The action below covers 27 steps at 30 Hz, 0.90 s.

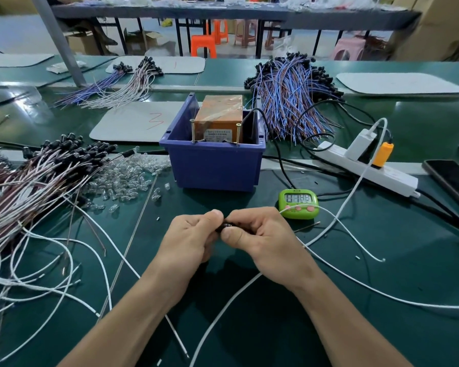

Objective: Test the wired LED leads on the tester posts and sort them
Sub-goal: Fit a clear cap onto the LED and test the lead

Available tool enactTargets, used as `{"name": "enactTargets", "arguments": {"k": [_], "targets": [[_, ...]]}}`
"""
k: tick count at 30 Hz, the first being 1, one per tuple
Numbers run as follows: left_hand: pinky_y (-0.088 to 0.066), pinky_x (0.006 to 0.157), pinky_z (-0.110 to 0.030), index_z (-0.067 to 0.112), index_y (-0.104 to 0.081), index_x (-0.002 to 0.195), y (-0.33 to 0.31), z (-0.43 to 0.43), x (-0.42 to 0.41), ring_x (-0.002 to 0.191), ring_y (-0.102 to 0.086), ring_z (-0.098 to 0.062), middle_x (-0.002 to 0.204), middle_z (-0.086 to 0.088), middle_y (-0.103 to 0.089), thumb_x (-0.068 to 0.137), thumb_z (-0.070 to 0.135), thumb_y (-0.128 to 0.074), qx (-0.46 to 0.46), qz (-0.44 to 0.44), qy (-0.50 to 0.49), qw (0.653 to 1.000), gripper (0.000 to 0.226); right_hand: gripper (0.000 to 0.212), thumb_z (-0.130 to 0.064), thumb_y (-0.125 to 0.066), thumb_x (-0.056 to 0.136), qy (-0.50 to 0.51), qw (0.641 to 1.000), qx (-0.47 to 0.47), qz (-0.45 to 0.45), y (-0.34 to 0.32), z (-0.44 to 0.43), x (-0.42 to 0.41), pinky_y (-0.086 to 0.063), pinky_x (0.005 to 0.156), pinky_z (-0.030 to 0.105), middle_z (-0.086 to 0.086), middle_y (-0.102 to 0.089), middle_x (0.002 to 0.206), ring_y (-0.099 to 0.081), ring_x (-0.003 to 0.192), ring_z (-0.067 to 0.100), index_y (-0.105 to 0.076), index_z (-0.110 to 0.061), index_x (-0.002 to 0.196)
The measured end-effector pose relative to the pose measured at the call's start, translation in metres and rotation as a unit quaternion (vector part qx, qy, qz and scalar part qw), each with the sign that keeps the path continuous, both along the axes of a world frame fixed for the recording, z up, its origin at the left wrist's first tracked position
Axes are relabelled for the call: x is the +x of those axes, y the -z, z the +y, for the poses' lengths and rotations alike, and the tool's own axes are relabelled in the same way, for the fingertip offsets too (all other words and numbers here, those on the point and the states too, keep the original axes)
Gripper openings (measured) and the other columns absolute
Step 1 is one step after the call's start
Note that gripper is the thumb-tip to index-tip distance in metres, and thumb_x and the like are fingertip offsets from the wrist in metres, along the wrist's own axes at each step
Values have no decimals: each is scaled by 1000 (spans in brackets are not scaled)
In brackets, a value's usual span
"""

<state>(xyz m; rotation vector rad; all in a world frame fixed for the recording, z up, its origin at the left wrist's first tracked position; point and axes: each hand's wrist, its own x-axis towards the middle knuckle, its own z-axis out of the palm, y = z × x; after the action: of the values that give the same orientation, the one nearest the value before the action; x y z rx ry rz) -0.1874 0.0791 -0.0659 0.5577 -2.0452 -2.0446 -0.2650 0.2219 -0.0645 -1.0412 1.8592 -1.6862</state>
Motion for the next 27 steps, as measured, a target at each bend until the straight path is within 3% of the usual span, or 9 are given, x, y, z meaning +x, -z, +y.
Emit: {"name": "enactTargets", "arguments": {"k": [3,6,9,11,16,19,23,25,27], "targets": [[-24,44,-23,19,-51,50,5,-2,5,48,-25,-10,49,8,-28,89,51,-55,-271,33,-47,961,50,17,-16,-67,96,27,996,59,68,2,1,0,-40,58,43,15,-55,67,-44,61,23,-70,-6,82],[-32,45,-20,23,-69,62,3,-1,9,48,-40,-13,48,0,-46,92,55,-51,-345,75,-66,933,47,17,-19,-68,97,33,992,77,98,2,1,1,-44,61,47,12,-60,69,-50,66,31,-72,-8,85],[-23,44,-19,18,-48,52,2,-2,6,46,-27,-9,47,7,-28,91,50,-53,-307,53,-77,947,51,15,-17,-67,96,19,996,51,71,-1,0,1,-41,58,44,15,-58,69,-47,63,28,-72,-7,85],[-19,47,-29,16,-29,54,1,-1,3,51,-20,-13,54,4,-23,84,52,-55,-199,28,-62,978,54,16,-15,-66,93,8,999,28,38,-3,-1,0,-38,58,44,20,-53,69,-42,62,27,-70,-4,82],[-16,42,-23,27,-33,52,1,5,-3,48,-14,-13,52,6,-22,98,30,-60,43,5,-20,999,54,19,-16,-65,92,-2,1000,-11,-3,-1,-1,-2,-40,64,54,29,-55,75,-47,65,30,-71,0,85],[-19,43,-22,22,-32,55,0,2,-2,48,-17,-13,52,4,-24,103,33,-55,-2,13,-4,1000,55,23,-20,-65,92,17,1000,4,19,2,0,-4,-38,62,52,28,-53,73,-44,63,33,-68,1,82],[-21,46,-23,15,-32,57,0,-3,5,51,-23,-9,54,6,-26,94,51,-54,-255,48,-27,965,56,22,-27,-65,90,51,994,51,86,5,0,-3,-43,61,49,15,-57,69,-49,65,31,-68,-8,79],[-20,46,-24,15,-32,57,1,-2,5,51,-22,-10,54,5,-26,92,53,-53,-266,49,-27,962,56,20,-26,-66,91,46,993,52,92,3,-1,-2,-44,60,47,12,-58,69,-49,65,30,-68,-10,79],[-17,47,-27,18,-28,56,0,-6,1,52,-20,-14,55,3,-25,91,50,-56,-171,34,-53,983,56,21,-22,-66,91,34,996,40,74,0,-1,-3,-37,56,40,8,-51,63,-42,59,21,-65,-8,76]]}}
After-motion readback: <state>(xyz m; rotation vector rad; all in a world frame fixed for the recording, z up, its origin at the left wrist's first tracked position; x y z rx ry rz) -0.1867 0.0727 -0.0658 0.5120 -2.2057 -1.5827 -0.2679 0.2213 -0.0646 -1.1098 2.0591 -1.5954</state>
